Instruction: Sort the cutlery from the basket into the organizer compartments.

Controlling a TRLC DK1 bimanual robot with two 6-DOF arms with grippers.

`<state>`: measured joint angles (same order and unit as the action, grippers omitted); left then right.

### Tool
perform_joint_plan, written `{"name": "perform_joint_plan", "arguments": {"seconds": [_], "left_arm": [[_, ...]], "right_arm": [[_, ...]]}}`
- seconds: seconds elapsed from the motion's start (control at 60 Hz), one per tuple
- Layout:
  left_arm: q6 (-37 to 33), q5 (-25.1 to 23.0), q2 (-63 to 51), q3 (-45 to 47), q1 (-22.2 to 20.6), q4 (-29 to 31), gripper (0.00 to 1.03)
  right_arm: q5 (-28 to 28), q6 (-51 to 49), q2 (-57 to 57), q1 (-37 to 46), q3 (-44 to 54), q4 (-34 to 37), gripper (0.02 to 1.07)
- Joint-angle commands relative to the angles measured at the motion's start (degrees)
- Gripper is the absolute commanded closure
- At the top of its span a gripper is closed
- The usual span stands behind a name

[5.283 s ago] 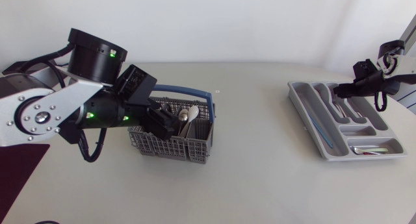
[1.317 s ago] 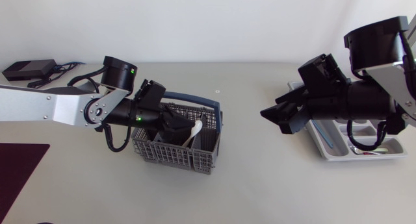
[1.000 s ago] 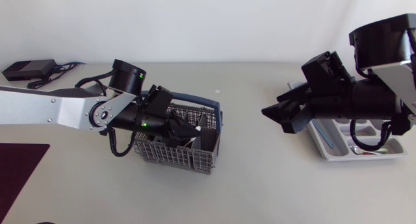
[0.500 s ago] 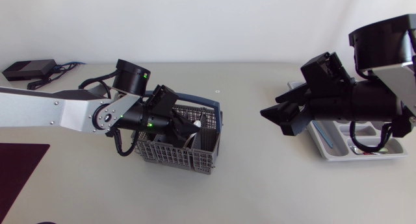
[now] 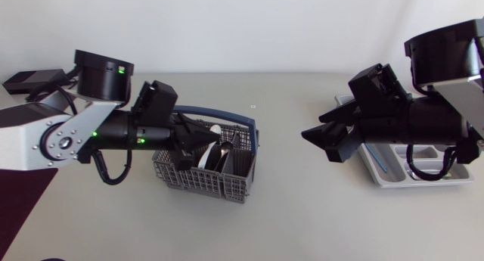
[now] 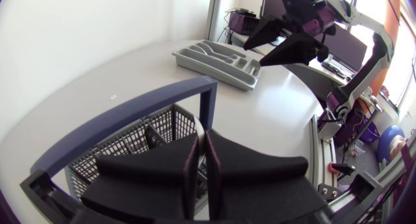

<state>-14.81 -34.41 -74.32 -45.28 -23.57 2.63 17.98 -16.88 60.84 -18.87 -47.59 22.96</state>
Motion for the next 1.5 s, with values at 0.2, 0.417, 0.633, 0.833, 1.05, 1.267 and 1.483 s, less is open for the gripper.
{"name": "perform_joint_plan", "arguments": {"seconds": [0.2,0.417,0.633,0.833,1.05,1.267,1.483], "left_arm": [[6.63,-4.61,11.48,0.89,2.57,1.32,1.0],[14.02,-8.3,12.71,-2.36,0.9,-2.02,1.0],[22.02,-10.06,10.16,-5.7,-2.18,-6.59,1.0],[26.59,-10.32,8.49,-7.46,-4.55,-8.87,1.0],[28.34,-12.78,7.7,-7.72,-4.11,-10.19,1.0],[28.69,-14.54,7.26,-7.28,-2.44,-10.98,1.0],[29.66,-15.68,6.82,-6.75,-1.48,-12.48,1.0]], "right_arm": [[-0.05,0.89,-3.01,-6.09,0.31,0.86,0.31],[-0.05,1.94,-3.97,-13.21,-1.45,0.07,0.31],[0.39,4.05,-1.42,-18.57,-3.82,-3.89,0.31],[1.8,4.93,2.97,-20.41,-6.2,-9.07,0.31],[5.05,5.81,6.57,-20.77,-9.45,-11.45,0.35],[5.58,6.43,7.63,-21.56,-10.85,-12.15,0.61],[5.93,6.43,7.8,-22.61,-11.29,-11.8,0.87]]}}
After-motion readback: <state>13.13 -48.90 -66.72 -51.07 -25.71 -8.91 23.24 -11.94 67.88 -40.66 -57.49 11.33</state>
